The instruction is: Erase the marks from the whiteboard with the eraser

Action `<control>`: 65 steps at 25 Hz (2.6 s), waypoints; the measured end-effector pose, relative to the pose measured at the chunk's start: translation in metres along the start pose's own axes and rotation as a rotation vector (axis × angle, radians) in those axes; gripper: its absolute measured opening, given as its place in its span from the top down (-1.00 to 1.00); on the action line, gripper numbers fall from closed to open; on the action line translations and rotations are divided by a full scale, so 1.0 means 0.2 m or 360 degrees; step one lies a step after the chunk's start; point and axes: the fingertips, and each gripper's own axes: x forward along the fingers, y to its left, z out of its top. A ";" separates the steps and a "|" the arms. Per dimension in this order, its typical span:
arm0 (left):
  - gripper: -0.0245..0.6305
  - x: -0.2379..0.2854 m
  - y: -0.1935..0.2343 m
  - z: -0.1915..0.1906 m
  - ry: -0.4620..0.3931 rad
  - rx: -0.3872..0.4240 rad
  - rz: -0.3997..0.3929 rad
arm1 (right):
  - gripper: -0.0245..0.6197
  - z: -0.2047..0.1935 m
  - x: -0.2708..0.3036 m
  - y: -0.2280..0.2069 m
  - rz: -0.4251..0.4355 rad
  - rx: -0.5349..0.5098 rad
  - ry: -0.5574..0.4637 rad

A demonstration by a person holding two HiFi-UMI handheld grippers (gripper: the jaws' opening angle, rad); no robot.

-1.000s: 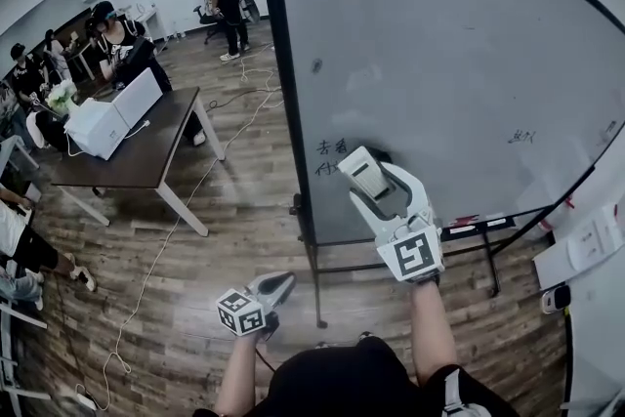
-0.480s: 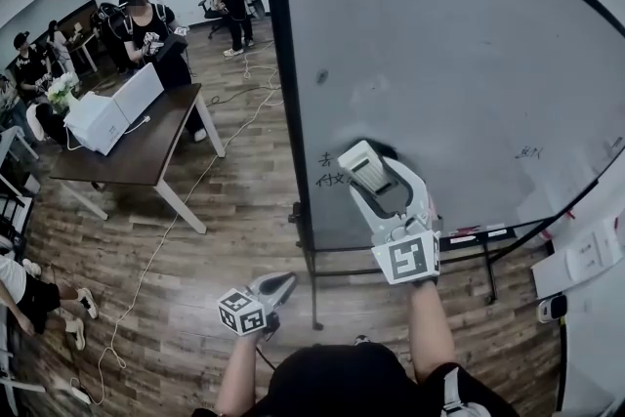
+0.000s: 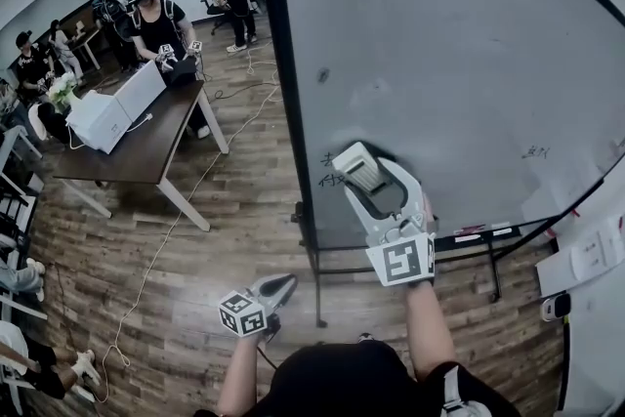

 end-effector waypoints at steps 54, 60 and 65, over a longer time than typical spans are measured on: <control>0.87 0.14 -0.12 -0.12 0.0055 -0.0085 -0.0002 | 0.13 -0.29 -0.07 0.12 0.0127 0.0052 0.0082; 0.87 0.18 -0.14 -0.13 0.0058 -0.0091 -0.0015 | 0.13 -0.32 -0.12 0.06 0.0104 0.0069 0.0098; 0.87 0.21 -0.16 -0.14 0.0059 -0.0090 -0.0031 | 0.13 -0.32 -0.12 0.06 0.0102 0.0089 0.0084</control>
